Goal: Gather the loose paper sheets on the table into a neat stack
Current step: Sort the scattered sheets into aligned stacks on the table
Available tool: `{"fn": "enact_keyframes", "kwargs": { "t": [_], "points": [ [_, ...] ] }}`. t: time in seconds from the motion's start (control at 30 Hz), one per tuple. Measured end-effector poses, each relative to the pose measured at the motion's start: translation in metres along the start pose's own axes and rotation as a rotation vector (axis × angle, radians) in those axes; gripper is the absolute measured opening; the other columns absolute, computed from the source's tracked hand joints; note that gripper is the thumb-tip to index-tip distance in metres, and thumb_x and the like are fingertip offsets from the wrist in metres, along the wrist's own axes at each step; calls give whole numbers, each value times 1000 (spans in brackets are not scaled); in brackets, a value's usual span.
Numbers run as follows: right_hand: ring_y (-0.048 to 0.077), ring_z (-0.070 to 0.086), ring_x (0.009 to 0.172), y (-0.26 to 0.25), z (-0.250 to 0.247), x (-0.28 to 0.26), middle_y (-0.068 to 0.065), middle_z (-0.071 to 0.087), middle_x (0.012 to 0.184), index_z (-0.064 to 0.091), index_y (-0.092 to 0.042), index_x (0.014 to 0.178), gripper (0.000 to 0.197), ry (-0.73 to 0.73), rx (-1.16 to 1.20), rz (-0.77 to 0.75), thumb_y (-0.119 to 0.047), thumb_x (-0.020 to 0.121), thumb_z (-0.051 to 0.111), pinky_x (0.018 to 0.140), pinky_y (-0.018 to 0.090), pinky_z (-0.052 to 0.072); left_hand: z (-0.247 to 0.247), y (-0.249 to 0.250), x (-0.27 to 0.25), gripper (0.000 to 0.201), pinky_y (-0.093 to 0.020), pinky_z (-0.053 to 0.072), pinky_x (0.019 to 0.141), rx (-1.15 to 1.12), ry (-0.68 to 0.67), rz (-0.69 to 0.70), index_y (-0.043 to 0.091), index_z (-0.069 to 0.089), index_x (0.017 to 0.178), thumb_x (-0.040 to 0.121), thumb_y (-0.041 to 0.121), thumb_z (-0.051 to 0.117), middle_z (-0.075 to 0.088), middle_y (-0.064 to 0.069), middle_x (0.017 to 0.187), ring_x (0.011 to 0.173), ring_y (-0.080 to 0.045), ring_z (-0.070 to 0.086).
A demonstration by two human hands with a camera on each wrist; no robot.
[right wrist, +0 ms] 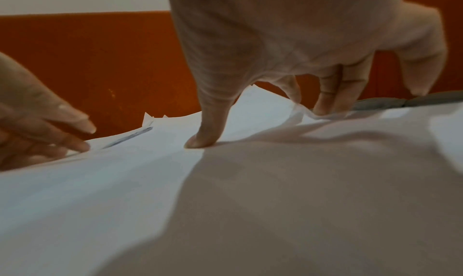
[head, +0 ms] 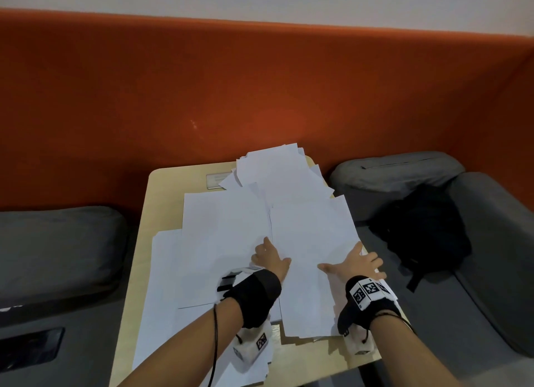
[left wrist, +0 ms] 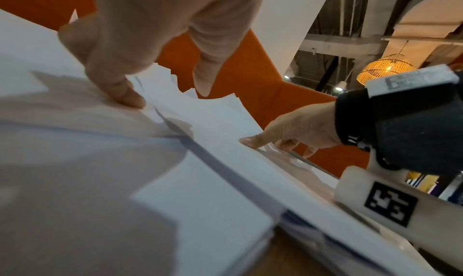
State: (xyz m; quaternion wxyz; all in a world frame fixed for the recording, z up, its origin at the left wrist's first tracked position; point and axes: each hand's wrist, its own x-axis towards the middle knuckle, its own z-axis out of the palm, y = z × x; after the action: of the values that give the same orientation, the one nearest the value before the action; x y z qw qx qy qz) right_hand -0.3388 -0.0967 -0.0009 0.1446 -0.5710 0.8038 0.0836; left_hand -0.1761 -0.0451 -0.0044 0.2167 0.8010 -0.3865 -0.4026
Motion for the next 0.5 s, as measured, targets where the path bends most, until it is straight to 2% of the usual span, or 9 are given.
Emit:
{"fn": "enact_keyframes", "kwargs": {
  "t": [0.07,0.1,0.13,0.17,0.2,0.27,0.37,0.43,0.5],
  "points": [
    [33,26,132,3,-3,3,17,30,139,19,-15,142,113,-8,12,16,-71,58,71,104,51,29,-2,-2,6,60,-32,36,103,3,-28,-25,2,28,136,89,23,58,37,-16,137,125,-32,41],
    [33,27,131,4,-5,5,17,30,139,22,-14,141,111,-17,36,26,-69,58,72,104,52,29,-4,-5,11,46,-21,40,95,-56,-67,-22,4,36,127,90,19,57,44,-12,128,118,-27,47],
    [34,27,131,6,-5,7,17,30,139,24,-13,140,110,-29,66,32,-67,58,74,103,52,29,-7,-7,15,25,-10,41,80,-100,-116,-23,9,44,112,91,16,56,50,-5,111,105,-21,51],
    [34,27,131,7,-6,9,18,30,139,26,-12,139,109,-42,94,33,-66,58,75,103,52,29,-11,-8,14,12,-5,38,67,-137,-155,-14,15,45,98,91,13,55,48,2,93,93,-16,50],
    [34,26,131,8,-6,11,18,30,140,27,-12,138,107,-45,113,30,-63,59,76,103,52,29,-15,-9,14,12,-7,37,63,-159,-180,-9,15,45,97,91,12,55,44,4,84,89,-15,46],
    [35,27,131,9,-8,15,17,34,140,30,-11,136,99,-28,128,19,-58,63,77,104,52,27,-17,-13,21,35,-18,37,75,-186,-214,-5,1,42,119,89,12,57,51,-5,95,95,-15,43],
    [34,31,127,9,-9,18,13,43,135,45,-15,127,71,-14,138,-30,-48,71,74,104,49,28,-16,-13,21,42,-25,37,87,-160,-283,-1,-5,39,125,89,7,57,50,-24,129,116,-23,50],
    [34,32,125,10,-7,19,13,40,133,51,-15,121,59,-41,203,-35,-42,74,75,105,48,30,-17,-13,21,43,-27,39,92,-167,-291,20,-7,45,127,88,5,59,51,-28,129,124,-32,48],
    [36,30,127,11,-7,19,16,35,134,45,-14,127,70,-50,242,-16,-41,72,77,105,49,31,-16,-14,21,33,-22,42,80,-200,-275,70,-5,52,117,86,2,61,58,-26,115,110,-30,56]
  ]
}}
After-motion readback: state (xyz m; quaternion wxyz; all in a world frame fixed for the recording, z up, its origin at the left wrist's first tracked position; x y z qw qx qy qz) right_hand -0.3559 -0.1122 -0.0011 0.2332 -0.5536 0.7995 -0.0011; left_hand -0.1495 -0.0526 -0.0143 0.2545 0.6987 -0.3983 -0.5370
